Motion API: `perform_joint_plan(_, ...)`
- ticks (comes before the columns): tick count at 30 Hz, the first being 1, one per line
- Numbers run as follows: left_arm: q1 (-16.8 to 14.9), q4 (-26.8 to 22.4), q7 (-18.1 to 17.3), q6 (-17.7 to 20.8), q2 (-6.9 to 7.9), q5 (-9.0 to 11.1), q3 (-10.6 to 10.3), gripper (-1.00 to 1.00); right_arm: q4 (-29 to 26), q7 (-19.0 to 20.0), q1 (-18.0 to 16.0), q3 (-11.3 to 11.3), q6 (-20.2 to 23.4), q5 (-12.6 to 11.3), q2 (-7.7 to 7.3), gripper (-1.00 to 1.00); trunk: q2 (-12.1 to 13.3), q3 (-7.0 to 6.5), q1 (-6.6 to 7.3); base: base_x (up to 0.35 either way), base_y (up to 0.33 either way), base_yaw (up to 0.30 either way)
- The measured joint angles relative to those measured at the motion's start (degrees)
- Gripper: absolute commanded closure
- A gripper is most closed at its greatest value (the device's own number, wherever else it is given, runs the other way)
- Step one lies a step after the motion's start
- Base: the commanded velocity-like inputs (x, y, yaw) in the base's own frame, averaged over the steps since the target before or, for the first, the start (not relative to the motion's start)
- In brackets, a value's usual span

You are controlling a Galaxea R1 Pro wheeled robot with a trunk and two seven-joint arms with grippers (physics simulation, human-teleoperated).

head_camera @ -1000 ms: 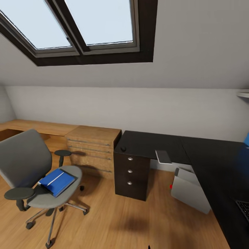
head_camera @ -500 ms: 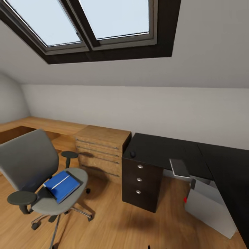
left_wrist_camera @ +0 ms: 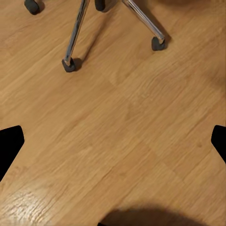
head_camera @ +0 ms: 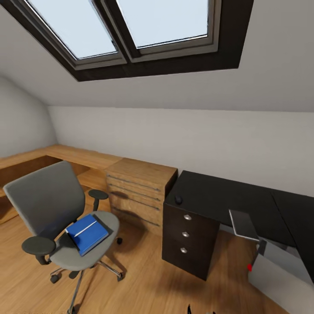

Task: In the bedroom, organize the workspace by keeping the computer under the desk, ensuring the monitor is on the desk, placing the keyboard on the desk next to the monitor, placing the mouse on the desk next to the keyboard, moving the folder from the swivel chair onto the desk next to the mouse, stacking the notebook on top of the folder with the pen on top of the notebook, and positioning the swivel chair next to the desk.

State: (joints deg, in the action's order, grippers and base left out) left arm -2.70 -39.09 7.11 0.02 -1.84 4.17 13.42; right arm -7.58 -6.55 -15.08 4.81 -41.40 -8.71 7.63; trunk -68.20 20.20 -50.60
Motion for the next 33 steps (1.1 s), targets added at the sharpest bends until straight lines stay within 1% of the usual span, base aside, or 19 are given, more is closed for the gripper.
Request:
perform_joint_plan(3,0.0,-0.8,-0.01,-0.18,-0.37,0.1,-1.63,-1.0,-1.71,-0.26,0.0,-0.29,-0.46,-0.15,-0.39,-1.0,-0.01,0.0,0.02,0.248,-0.002,0.01)
perform_joint_plan(4,-0.01,-2.1,0.04,-0.13,-0.51,0.13,-2.27,-1.0,-3.77,-0.72,-0.01,-0.38,-0.43,-0.37,-0.75,-1.0,-0.01,-0.01,0.02,0.298,-0.001,0.004)
perform_joint_plan(5,-0.02,-5.68,0.12,0.21,-0.69,0.16,-3.02,-1.0,-8.11,-2.41,-0.02,-0.47,0.15,-0.84,-1.18,-1.0,-0.01,-0.02,0.03,0.314,0.0,0.001)
perform_joint_plan(6,-0.02,-11.69,0.19,1.29,-0.89,0.18,-4.31,-1.0,-14.65,-5.87,-0.08,-0.52,4.07,-1.48,-1.39,-1.0,-0.01,-0.02,0.03,0.316,0.0,0.001)
perform_joint_plan(7,-0.02,-13.88,0.21,2.0,-0.97,0.21,-4.73,-1.0,-17.13,-6.91,-0.03,-0.51,6.02,-1.57,-1.43,-1.0,0.0,-0.01,0.03,0.319,0.0,0.001)
perform_joint_plan(8,-0.02,-17.44,0.21,4.45,-1.16,0.23,-5.46,-1.0,-21.49,-8.7,-0.07,-0.49,10.76,-1.54,-1.48,-1.0,-0.01,-0.02,0.03,0.321,0.0,0.0)
perform_joint_plan(9,-0.02,-21.54,0.23,8.29,-1.42,0.24,-6.02,-1.0,-26.75,-10.35,-0.19,-0.44,16.78,-1.49,-1.55,-1.0,-0.01,-0.02,0.03,0.322,0.0,0.0)
perform_joint_plan(10,-0.01,-25.9,0.25,13.05,-1.91,0.26,-6.42,-1.0,-32.64,-11.76,-0.34,-0.34,23.76,-1.48,-1.61,-1.0,-0.01,-0.02,0.03,0.324,0.0,0.0)
perform_joint_plan(11,-0.01,-36.05,0.28,27.56,-5.21,0.41,-8.58,-1.0,-43.02,-17.54,-1.92,-0.39,42.6,-2.19,-1.77,-1.0,0.0,0.01,0.03,0.324,0.0,0.0)
perform_joint_plan(12,-0.03,-46.59,0.26,29.58,-5.9,0.32,-9.52,-1.0,-56.78,-19.24,-4.97,-0.3,60.12,-1.92,-1.78,-1.0,0.0,-0.03,0.03,0.324,0.0,0.0)
perform_joint_plan(13,-0.03,-48.23,0.24,30.36,-6.15,0.28,-9.86,-1.0,-60.12,-20.3,-6.43,-0.39,65.77,-1.93,-1.79,-1.0,-0.01,-0.02,0.03,0.324,0.0,0.0)
perform_joint_plan(14,-0.05,-49.46,0.29,31.17,-6.42,0.26,-10.27,-1.0,-54.69,-21.93,-9.16,-0.96,68.02,-2.08,-1.77,-1.0,0.01,-0.01,0.03,0.324,0.0,0.0)
perform_joint_plan(17,-0.04,-48.75,0.39,31.19,-6.48,0.13,-10.8,-1.0,-51.28,-23.48,-10.42,-0.98,65.92,-1.96,-1.66,-1.0,0.0,-0.01,0.03,0.324,0.0,0.0)
perform_joint_plan(18,-0.06,-48.33,0.39,31.18,-6.37,0.06,-11.22,-1.0,-50.33,-24.85,-10.96,-0.62,64.4,-1.89,-1.47,-1.0,0.0,-0.01,0.03,0.324,0.0,0.0)
perform_joint_plan(19,-0.07,-48.29,0.39,31.18,-6.35,0.04,-11.27,-1.0,-50.23,-25.03,-11.03,-0.43,64.18,-1.89,-1.44,-1.0,0.0,-0.01,0.03,0.324,0.0,0.0)
perform_joint_plan(20,-0.06,-48.29,0.39,31.17,-6.34,0.04,-11.32,-1.0,-50.12,-25.24,-11.11,0.12,63.89,-1.89,-1.41,-1.0,0.0,-0.01,0.03,0.324,0.0,0.0)
perform_joint_plan(21,-0.07,-48.27,0.35,31.29,-6.32,0.07,-11.38,-1.0,-49.95,-25.55,-11.17,1.53,63.49,-1.85,-1.41,-1.0,0.0,-0.01,0.03,0.324,0.0,0.0)
perform_joint_plan(27,-0.05,-48.2,0.31,31.48,-6.27,0.04,-11.32,-1.0,-49.84,-25.77,-11.16,2.7,63.19,-1.78,-1.47,-1.0,0.0,-0.01,0.03,0.324,0.0,0.0)
perform_joint_plan(33,-0.06,-48.24,0.34,31.52,-6.27,0.09,-11.23,-1.0,-49.83,-25.66,-11.16,2.84,63.18,-1.78,-1.59,-1.0,0.0,-0.01,0.03,0.324,0.0,0.0)
